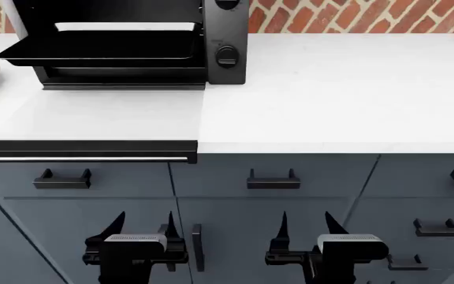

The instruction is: Place the baguette on the tray of the toaster oven.

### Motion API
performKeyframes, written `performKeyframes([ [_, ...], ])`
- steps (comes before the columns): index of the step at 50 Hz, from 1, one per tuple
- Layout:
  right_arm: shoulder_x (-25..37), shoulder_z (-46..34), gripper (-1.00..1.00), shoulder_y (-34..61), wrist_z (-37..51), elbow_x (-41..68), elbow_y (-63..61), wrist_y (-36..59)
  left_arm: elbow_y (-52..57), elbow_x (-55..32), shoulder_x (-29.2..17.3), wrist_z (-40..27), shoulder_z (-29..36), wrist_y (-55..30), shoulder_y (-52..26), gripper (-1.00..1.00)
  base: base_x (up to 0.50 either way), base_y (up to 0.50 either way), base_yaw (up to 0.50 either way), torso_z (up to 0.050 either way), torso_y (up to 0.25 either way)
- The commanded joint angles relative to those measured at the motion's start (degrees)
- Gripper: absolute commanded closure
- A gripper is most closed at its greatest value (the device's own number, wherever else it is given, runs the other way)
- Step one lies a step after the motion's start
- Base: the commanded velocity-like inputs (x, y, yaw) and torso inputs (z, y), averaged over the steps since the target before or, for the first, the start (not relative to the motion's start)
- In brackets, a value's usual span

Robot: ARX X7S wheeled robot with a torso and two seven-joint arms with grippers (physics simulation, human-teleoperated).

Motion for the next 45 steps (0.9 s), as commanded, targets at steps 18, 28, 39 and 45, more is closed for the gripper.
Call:
performKeyframes([
  [18, 3.51, -4.51, -1.00, -0.63, 2.89, 3.06, -0.10, -3.03, -0.06, -2.90, -3.30, -4.20, 3.76, 0.93, 0.08, -1.00, 0.00, 0.26, 0.00, 0.000, 0.000],
  [28, 4.34, -5.48, -1.00, -0.58, 3.82, 3.64, -0.12, -3.21, -0.07, -3.27, -4.15, -5.16, 4.95, 1.25, 0.11, -1.00, 0.00, 0.50, 0.00, 0.000, 0.000],
  [39, 5.04, -6.35, -1.00, -0.45, 4.63, 4.27, -0.08, -3.13, -0.32, -3.92, -4.86, -6.12, 5.70, 1.37, -0.13, -1.00, 0.00, 0.50, 0.00, 0.000, 0.000],
  [45, 5.43, -6.84, -1.00, -0.43, 5.04, 4.62, -0.05, -3.17, -0.26, -4.23, -5.21, -6.51, 6.21, 1.50, -0.09, -1.00, 0.00, 0.50, 0.00, 0.000, 0.000],
])
